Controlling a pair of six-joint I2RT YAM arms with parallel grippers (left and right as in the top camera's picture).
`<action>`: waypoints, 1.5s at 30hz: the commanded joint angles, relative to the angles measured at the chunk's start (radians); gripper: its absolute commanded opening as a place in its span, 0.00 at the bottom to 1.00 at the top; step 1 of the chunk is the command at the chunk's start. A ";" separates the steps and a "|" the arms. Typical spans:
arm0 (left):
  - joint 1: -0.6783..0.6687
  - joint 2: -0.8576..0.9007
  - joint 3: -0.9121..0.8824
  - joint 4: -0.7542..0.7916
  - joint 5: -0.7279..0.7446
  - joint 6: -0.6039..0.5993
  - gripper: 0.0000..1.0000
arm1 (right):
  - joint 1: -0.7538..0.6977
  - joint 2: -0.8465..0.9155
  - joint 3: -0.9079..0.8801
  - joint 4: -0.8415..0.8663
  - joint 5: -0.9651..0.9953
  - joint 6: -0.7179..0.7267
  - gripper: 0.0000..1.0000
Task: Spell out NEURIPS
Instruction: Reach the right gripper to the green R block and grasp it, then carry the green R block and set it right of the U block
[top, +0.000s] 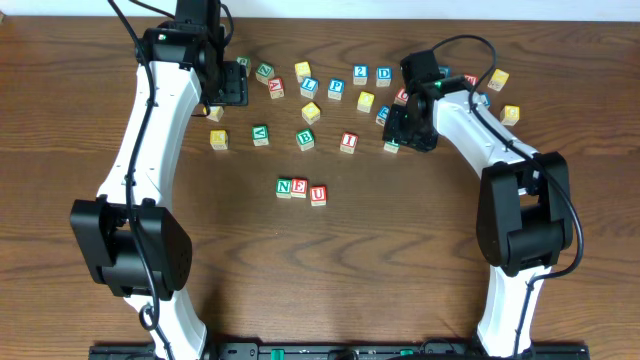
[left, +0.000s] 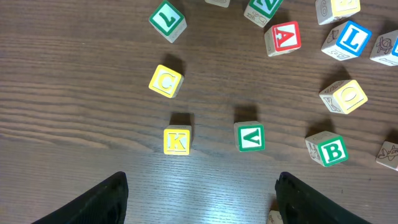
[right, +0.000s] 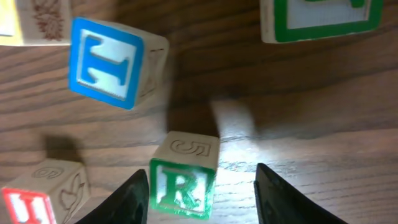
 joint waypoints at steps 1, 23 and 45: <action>0.003 -0.024 0.013 -0.003 -0.013 0.002 0.75 | 0.012 0.005 -0.032 0.023 0.024 0.016 0.47; 0.003 -0.024 0.010 -0.006 -0.013 0.002 0.75 | 0.032 0.005 -0.044 -0.006 -0.045 -0.039 0.24; 0.003 -0.024 0.009 -0.007 -0.013 0.002 0.75 | 0.264 0.005 -0.044 -0.103 -0.111 -0.081 0.24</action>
